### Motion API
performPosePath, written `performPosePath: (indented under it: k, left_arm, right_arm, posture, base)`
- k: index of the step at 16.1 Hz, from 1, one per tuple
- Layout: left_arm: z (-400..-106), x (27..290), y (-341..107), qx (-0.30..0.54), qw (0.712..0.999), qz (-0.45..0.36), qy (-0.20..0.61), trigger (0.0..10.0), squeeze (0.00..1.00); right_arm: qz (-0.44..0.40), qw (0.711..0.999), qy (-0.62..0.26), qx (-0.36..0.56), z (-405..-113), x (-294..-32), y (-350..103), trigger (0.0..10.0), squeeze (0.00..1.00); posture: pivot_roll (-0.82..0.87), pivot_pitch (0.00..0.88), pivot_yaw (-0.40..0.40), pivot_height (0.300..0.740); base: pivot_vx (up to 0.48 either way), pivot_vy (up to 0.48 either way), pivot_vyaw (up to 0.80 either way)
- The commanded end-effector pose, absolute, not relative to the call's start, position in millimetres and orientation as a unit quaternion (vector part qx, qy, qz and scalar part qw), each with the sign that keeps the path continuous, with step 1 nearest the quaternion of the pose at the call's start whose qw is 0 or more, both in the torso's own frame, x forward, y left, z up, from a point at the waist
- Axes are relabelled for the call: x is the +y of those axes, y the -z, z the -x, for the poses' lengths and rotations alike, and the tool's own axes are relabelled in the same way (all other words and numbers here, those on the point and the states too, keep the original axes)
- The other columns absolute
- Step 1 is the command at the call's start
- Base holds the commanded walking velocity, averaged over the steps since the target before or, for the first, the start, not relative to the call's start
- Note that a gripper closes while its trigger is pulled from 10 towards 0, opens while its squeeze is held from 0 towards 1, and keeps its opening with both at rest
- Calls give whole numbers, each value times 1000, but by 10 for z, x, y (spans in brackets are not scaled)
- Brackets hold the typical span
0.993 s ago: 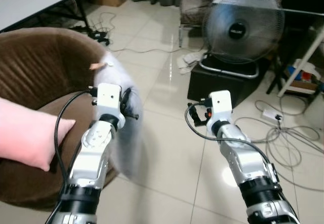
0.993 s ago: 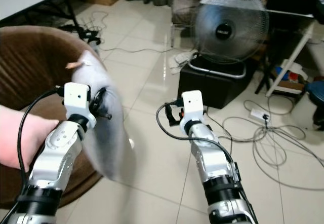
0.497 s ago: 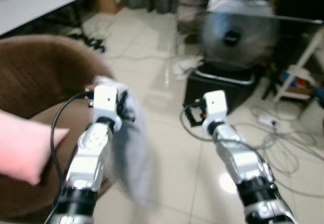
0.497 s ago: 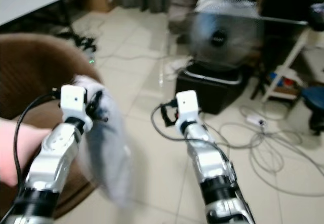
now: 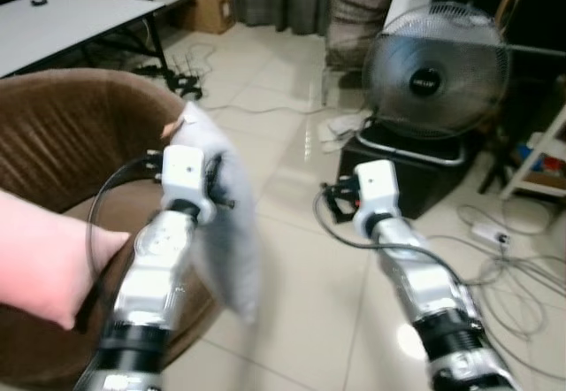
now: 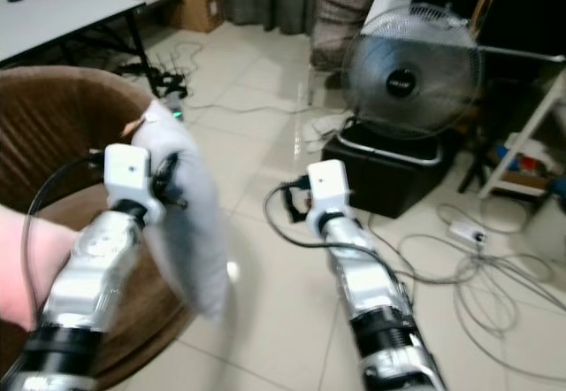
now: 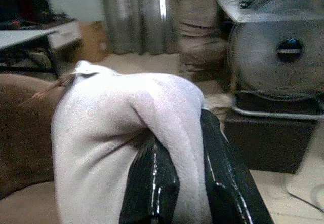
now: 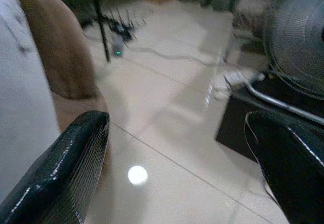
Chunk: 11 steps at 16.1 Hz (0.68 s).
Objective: Move the pillow to the sofa from floor
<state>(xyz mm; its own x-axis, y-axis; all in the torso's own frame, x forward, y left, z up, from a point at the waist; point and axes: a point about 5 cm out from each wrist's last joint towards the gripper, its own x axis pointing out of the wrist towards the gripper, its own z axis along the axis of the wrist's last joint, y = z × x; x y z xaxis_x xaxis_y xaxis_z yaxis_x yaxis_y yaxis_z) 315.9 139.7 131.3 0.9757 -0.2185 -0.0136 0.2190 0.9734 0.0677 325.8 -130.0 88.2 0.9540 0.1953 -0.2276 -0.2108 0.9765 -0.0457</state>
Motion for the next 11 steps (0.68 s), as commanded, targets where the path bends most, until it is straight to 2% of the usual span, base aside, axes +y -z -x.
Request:
performPosePath:
  k: [1,6,11]
  left_arm:
    - [-3203,1477,-1460,-28,993,-48,102,10000,0]
    - [-3220,1455,-1461,-26,993,-50,108,10000,0]
    - [-3216,1471,-1455,-25,993,-52,106,10000,0]
  right_arm:
    - [32,988,-113,98,-3291,-1206,-945,10000,0]
    - [33,989,-109,95,-3289,-1230,-946,10000,0]
    - [33,988,-116,94,-3291,-1196,-943,10000,0]
  posture:
    - [29,0,39,740]
    - [21,0,46,740]
    - [21,0,46,740]
  base:
    - [409,0,638]
    - [407,0,653]
    - [409,0,800]
